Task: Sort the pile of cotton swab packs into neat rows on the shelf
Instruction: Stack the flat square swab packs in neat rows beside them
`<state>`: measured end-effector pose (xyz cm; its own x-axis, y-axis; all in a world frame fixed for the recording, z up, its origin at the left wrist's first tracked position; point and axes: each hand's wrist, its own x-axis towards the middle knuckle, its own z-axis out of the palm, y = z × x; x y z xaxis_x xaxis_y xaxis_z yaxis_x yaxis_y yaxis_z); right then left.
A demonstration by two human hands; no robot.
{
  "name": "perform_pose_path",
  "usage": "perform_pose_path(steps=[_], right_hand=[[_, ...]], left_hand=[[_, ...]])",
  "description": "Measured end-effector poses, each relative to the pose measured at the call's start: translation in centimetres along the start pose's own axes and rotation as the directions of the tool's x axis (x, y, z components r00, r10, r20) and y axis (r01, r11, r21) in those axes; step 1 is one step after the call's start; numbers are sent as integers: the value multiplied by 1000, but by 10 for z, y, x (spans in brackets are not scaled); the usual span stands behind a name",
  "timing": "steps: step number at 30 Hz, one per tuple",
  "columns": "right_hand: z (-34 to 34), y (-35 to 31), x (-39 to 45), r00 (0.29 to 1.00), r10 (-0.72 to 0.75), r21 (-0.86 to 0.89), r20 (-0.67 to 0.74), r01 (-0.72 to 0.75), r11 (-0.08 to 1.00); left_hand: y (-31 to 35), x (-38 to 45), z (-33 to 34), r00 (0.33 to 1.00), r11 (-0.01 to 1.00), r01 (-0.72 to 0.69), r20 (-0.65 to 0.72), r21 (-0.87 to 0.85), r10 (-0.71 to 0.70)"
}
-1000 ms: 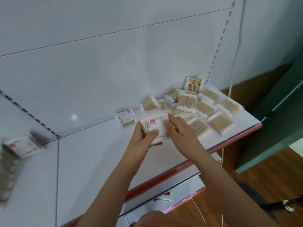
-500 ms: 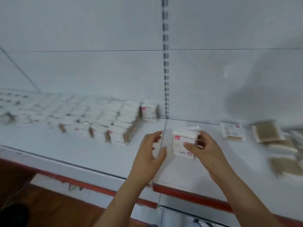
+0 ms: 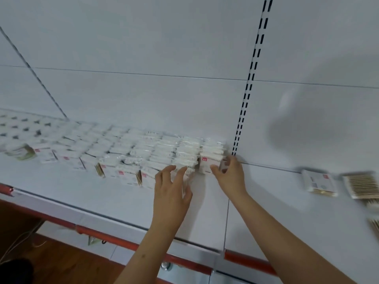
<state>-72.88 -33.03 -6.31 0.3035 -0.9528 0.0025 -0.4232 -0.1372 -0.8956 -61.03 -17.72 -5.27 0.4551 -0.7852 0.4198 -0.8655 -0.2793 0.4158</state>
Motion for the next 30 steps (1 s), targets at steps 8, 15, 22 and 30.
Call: perform_pose_path(steps=[8, 15, 22, 30], right_hand=[[13, -7, 4, 992, -92, -160, -90, 77, 984], [-48, -10, -12, 993, -18, -206, -118, -7, 978], [-196, 40, -63, 827, 12, -315, -563, -227, 921], [-284, 135, -127, 738, 222, -528, -638, -629, 571]], left_hand=[[-6, 8, -1, 999, 998, -31, 26, -45, 32], [63, 7, 29, 976, 935, -213, -30, -283, 214], [144, -12, 108, 816, 809, -377, 251, -450, 520], [217, -39, 138, 739, 750, -271, 369, -603, 563]])
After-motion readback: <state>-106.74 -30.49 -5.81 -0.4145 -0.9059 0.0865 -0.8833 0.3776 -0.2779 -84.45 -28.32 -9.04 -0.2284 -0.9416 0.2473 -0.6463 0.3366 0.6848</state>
